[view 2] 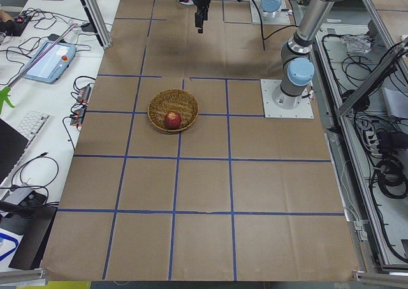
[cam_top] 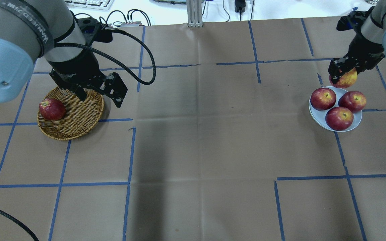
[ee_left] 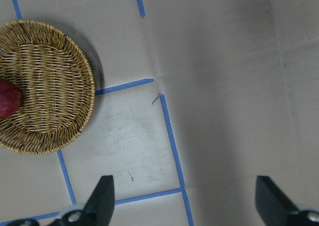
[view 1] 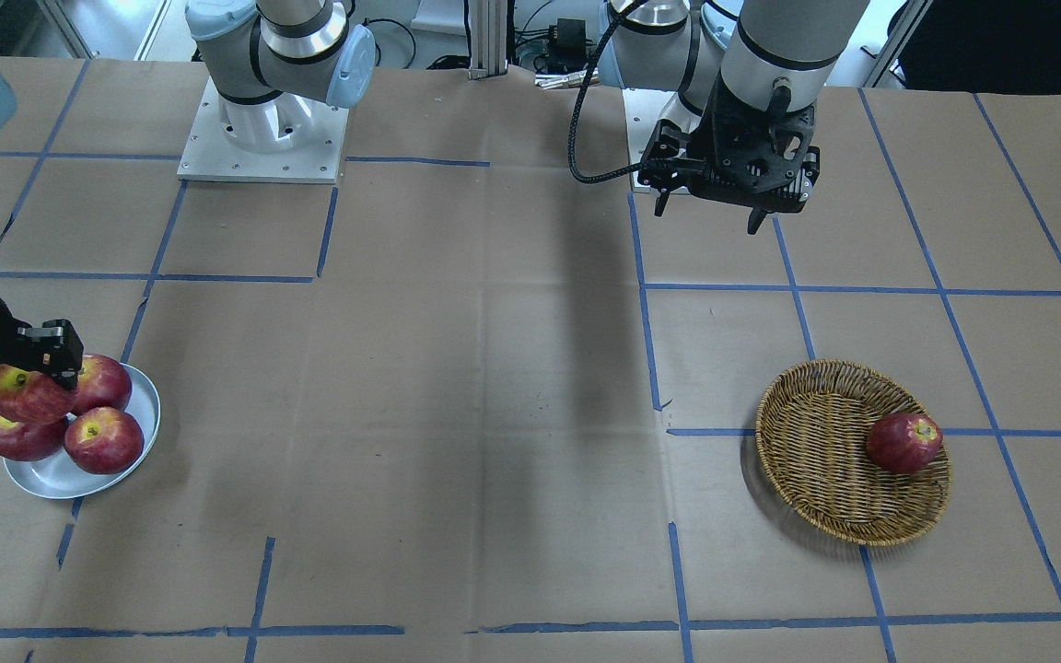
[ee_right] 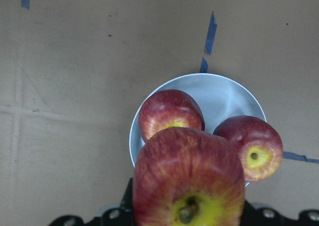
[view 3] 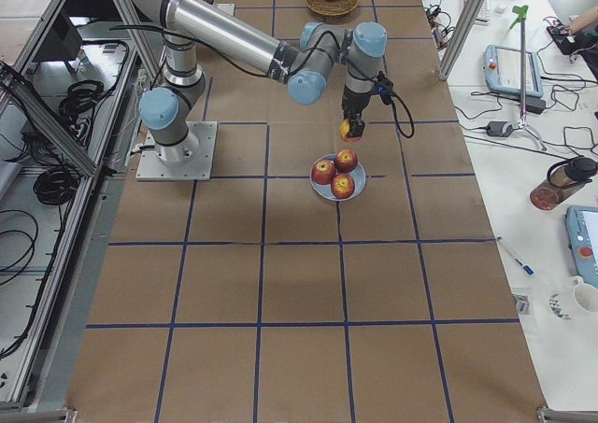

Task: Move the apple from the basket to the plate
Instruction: 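Carry the apple with the right gripper over the white plate, then lower the apple onto the plate and open the right gripper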

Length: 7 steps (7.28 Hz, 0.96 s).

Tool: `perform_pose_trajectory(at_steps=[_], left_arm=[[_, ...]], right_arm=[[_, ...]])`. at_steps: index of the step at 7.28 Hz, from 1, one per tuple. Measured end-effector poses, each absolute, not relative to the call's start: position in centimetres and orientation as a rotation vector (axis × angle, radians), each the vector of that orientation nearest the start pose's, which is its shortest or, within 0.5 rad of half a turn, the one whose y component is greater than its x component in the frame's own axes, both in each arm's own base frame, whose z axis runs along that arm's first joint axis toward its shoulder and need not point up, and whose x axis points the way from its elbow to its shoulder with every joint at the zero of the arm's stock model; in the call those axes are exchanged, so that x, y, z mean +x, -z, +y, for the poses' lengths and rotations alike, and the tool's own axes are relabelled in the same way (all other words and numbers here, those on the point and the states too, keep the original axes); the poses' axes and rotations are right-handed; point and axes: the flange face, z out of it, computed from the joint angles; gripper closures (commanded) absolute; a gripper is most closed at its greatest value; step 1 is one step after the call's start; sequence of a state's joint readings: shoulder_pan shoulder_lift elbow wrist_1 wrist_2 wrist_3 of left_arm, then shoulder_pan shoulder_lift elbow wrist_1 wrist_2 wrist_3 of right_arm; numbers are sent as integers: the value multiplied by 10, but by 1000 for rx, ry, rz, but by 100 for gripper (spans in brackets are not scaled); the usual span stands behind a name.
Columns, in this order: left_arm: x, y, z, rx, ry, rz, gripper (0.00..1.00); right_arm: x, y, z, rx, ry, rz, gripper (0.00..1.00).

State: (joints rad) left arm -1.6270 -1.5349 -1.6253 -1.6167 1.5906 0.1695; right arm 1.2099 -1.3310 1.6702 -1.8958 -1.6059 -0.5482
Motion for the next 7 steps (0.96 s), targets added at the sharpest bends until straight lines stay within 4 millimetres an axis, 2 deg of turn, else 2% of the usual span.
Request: perform_pose_trajectory(at_steps=[2,3,5,6,7], left_arm=[[-156,-475,-464,350,-100,3107,1],[-156,-476,-464,348,-99,3108,1],[-155,-477,-463,346,-97,3107,1],[-155,-479,-463,346,-94,3107,1],[-155,-479,-462,345,-91,3106,1]], right_arm=[[-114,-312,-564,-321,-8,3137,54],[-119,-296,-555,-319,1,3132,53],[-121,-278,-546,-316,4,3132,53],[-121,-274,-545,-317,-2,3134,34],[-121,-272,-544,-319,-9,3137,0]])
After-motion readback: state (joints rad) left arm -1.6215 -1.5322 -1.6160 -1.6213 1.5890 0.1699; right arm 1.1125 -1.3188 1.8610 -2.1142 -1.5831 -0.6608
